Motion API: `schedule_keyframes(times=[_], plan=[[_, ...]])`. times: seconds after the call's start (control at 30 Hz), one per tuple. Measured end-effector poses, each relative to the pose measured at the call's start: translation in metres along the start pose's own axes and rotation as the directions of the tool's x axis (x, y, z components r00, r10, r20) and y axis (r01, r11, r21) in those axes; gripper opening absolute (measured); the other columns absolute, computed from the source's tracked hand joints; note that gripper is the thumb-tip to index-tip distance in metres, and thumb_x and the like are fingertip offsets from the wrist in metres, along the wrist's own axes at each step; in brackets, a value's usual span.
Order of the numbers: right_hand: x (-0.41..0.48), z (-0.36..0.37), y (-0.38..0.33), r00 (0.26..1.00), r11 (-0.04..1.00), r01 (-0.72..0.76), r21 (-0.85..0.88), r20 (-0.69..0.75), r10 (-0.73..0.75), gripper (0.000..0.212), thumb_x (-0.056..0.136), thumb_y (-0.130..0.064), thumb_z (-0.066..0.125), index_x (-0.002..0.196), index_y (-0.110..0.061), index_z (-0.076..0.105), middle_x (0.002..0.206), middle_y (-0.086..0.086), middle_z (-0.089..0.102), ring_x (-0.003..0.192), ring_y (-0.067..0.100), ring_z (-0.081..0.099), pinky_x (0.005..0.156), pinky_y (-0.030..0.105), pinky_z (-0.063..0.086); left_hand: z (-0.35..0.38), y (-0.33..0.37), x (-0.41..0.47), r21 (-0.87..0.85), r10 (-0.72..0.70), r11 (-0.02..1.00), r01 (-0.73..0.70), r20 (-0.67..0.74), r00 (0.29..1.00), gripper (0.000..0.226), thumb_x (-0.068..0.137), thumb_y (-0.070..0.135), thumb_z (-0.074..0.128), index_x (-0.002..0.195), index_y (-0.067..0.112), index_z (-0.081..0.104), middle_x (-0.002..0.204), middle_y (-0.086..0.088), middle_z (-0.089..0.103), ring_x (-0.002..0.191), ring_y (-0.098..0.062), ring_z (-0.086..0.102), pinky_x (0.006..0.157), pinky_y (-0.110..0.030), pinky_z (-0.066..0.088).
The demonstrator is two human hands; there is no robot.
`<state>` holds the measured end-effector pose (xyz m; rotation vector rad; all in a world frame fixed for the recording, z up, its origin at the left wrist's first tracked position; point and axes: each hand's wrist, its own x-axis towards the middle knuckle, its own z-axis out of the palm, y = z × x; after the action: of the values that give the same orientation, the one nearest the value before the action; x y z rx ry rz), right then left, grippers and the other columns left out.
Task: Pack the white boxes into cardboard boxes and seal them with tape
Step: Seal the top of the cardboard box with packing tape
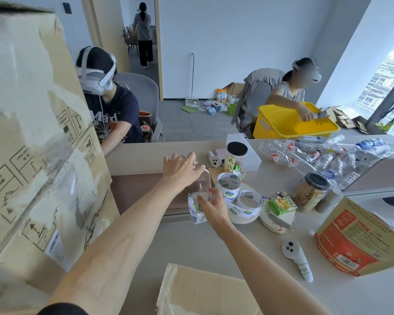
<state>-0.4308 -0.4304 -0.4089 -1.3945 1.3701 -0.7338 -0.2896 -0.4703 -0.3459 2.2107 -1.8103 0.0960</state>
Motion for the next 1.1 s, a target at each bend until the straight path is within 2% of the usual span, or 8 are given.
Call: schedule_keyframes(times=[0.1,0.3,0.5,0.6,0.7,0.87,1.0,1.1], plan=[[0.000,0.001,0.000,1.000,1.000,-0.005,-0.013,0.004,0.005,0.051,0.093,-0.034,0.058,0.138,-0.019,0.041,0.135,0.002,0.052,0.112,0.014,0.051,0.103,0.038,0.042,0.003,-0.003,-0.005,0.009,-0.009,1.000,0.010,-0.011,1.000,0.044,0.092,0.064,0.036,0.100,0.022,0.046,0.101,-0.004,0.067,0.101,-0.026,0.055,0.086,-0.040,0.034],[0.000,0.004,0.002,1.000,0.998,-0.016,-0.054,0.015,0.016,0.052,0.092,-0.032,0.057,0.139,-0.019,0.040,0.127,0.004,0.056,0.117,0.018,0.053,0.102,0.037,0.042,0.001,-0.005,-0.005,-0.110,-0.066,0.992,0.064,-0.018,0.998,0.057,0.093,0.055,0.045,0.130,0.013,0.039,0.121,-0.008,0.061,0.115,-0.029,0.051,0.090,-0.045,0.037],[0.003,0.002,0.008,0.999,0.997,-0.047,-0.062,0.005,0.047,0.051,0.090,-0.036,0.060,0.135,-0.021,0.044,0.105,0.000,0.060,0.107,0.020,0.059,0.097,0.038,0.046,0.003,-0.015,-0.020,-0.199,0.052,0.977,-0.081,-0.144,0.988,0.011,0.098,0.020,0.046,0.106,0.017,0.053,0.108,-0.001,0.063,0.102,-0.025,0.054,0.083,-0.040,0.042],[-0.001,-0.003,0.005,0.999,0.995,-0.034,-0.089,0.017,0.035,0.046,0.091,-0.035,0.059,0.133,-0.019,0.047,0.096,-0.006,0.059,0.104,0.018,0.058,0.097,0.036,0.046,0.004,-0.015,-0.025,-0.155,0.074,0.983,-0.098,-0.155,0.985,0.018,0.099,0.017,0.041,0.101,0.018,0.059,0.105,-0.002,0.064,0.098,-0.025,0.054,0.075,-0.035,0.037],[-0.008,-0.013,0.003,0.999,0.991,-0.016,-0.132,0.038,0.021,0.043,0.094,-0.036,0.056,0.133,-0.019,0.048,0.107,-0.004,0.062,0.105,0.019,0.059,0.095,0.036,0.047,0.001,-0.016,-0.030,-0.090,0.034,0.995,-0.048,-0.150,0.988,0.024,0.099,0.023,0.039,0.097,0.018,0.063,0.103,-0.003,0.064,0.096,-0.025,0.055,0.076,-0.035,0.040],[-0.028,-0.046,-0.001,1.000,0.985,0.008,-0.171,-0.022,-0.012,0.035,0.097,-0.026,0.051,0.131,-0.017,0.051,0.118,0.000,0.064,0.095,0.018,0.059,0.069,0.025,0.044,-0.004,-0.018,-0.058,-0.059,0.022,0.998,-0.036,-0.219,0.975,0.022,0.092,0.021,0.050,0.105,0.011,0.064,0.110,-0.008,0.063,0.100,-0.028,0.055,0.087,-0.040,0.043],[-0.063,-0.077,0.002,0.993,0.952,0.089,-0.293,-0.053,-0.109,0.035,0.098,-0.019,0.046,0.131,-0.013,0.054,0.106,0.001,0.061,0.096,0.022,0.059,0.072,0.026,0.043,-0.008,-0.001,-0.118,-0.169,0.106,0.974,-0.152,-0.250,0.962,0.023,0.088,0.012,0.055,0.109,0.006,0.063,0.113,-0.009,0.063,0.105,-0.030,0.056,0.087,-0.041,0.045],[-0.100,-0.097,0.015,0.964,0.890,0.220,-0.400,-0.053,-0.262,0.033,0.098,-0.017,0.047,0.128,-0.010,0.058,0.112,0.007,0.066,0.105,0.025,0.062,0.077,0.027,0.043,-0.001,0.011,-0.181,-0.243,0.134,0.954,-0.173,-0.170,0.976,0.023,0.093,0.014,0.050,0.113,0.010,0.061,0.115,-0.003,0.062,0.107,-0.024,0.054,0.083,-0.038,0.049]])
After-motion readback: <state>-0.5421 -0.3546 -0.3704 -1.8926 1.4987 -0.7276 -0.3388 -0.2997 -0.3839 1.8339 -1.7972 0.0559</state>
